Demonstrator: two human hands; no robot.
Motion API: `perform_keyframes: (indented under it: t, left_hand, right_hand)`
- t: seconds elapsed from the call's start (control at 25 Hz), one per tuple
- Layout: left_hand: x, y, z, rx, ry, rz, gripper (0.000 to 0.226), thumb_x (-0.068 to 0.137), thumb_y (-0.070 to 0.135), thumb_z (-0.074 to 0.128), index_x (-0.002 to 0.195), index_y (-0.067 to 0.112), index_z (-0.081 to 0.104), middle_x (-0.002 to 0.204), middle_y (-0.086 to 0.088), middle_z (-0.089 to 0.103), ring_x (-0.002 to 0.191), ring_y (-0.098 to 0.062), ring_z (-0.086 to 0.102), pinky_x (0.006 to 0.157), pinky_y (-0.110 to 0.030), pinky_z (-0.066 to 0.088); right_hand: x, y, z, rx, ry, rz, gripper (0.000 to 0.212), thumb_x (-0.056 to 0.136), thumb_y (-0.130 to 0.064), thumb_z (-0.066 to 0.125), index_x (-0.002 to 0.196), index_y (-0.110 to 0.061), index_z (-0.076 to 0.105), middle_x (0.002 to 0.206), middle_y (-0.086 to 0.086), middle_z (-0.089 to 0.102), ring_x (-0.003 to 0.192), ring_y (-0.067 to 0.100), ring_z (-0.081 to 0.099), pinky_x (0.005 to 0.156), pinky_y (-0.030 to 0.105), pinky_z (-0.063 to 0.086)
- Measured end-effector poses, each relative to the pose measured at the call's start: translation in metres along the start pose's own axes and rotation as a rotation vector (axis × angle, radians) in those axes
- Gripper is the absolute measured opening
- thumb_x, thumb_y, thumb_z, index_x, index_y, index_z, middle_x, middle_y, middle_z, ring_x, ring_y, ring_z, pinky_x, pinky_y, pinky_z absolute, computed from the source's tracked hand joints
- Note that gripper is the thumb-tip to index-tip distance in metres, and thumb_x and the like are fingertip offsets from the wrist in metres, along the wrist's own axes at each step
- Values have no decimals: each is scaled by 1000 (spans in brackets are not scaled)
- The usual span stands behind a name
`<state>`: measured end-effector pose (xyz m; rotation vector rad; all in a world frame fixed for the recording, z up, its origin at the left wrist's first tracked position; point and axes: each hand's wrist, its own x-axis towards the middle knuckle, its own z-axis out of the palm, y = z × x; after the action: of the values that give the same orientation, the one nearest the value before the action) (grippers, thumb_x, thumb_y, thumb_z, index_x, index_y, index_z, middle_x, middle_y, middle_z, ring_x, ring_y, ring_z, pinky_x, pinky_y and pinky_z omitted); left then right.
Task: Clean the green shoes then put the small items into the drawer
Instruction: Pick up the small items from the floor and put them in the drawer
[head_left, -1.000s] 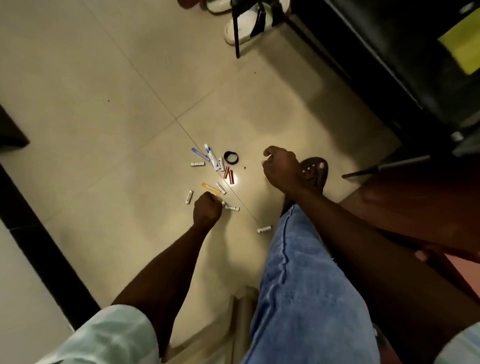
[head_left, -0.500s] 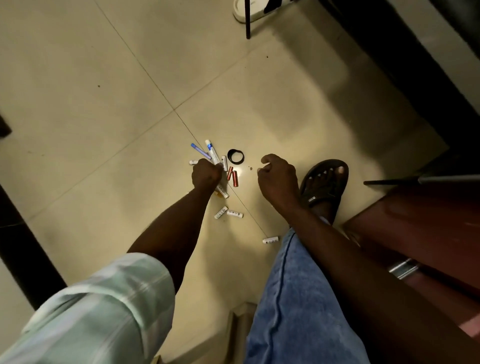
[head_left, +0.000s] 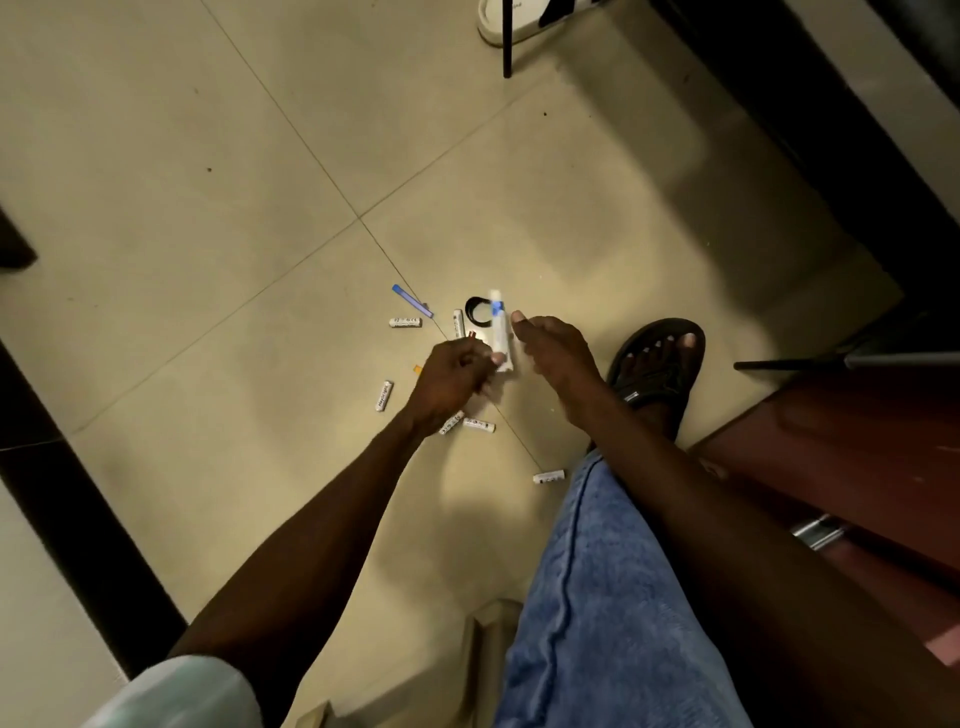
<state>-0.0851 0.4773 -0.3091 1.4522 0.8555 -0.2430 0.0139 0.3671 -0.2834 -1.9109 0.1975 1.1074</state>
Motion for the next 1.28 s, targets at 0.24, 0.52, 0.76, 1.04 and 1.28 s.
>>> perform_keyframes:
  t: [0.24,0.52,0.76,1.04,1.28]
  left_hand:
    - [13,5,-13,-24,165,-28,39,91,38,64,76,3,67,63,-8,65,54,-19,60,51,-26,48]
    - [123,-14,-63,421,515,-377,48,83,44,64,106,2,62,107,-14,67,100,-32,63,87,-37,53]
    - [125,-2,-53,287,537,-214,26,85,25,60,78,0,66,79,-12,68,77,-26,63,71,-33,49]
    - [110,20,-35,146,108,-185,18,90,-6,48,101,7,51,92,-14,62,65,-20,59,49,-21,48]
    - [131,15,-18,974,-50,-73,45,89,22,63,128,6,47,119,-15,58,106,-31,56,80,-32,41]
  right_hand:
    - [-4,3,-3,245,100,28,7,95,-15,60,89,-15,64,91,7,73,69,16,69,65,28,52]
    - [-2,14,-4,185,102,38,7,95,-19,60,88,-17,61,78,1,70,60,13,66,57,23,48]
    - [0,14,-3,196,116,54,10,95,-19,60,97,-10,63,76,2,69,56,12,63,49,18,45]
    - [0,17,-9,229,146,106,10,95,-19,59,96,-9,62,74,1,66,55,11,62,50,18,47]
    - [8,20,-11,245,200,102,12,96,-18,58,84,-13,58,68,0,63,51,10,59,42,12,43]
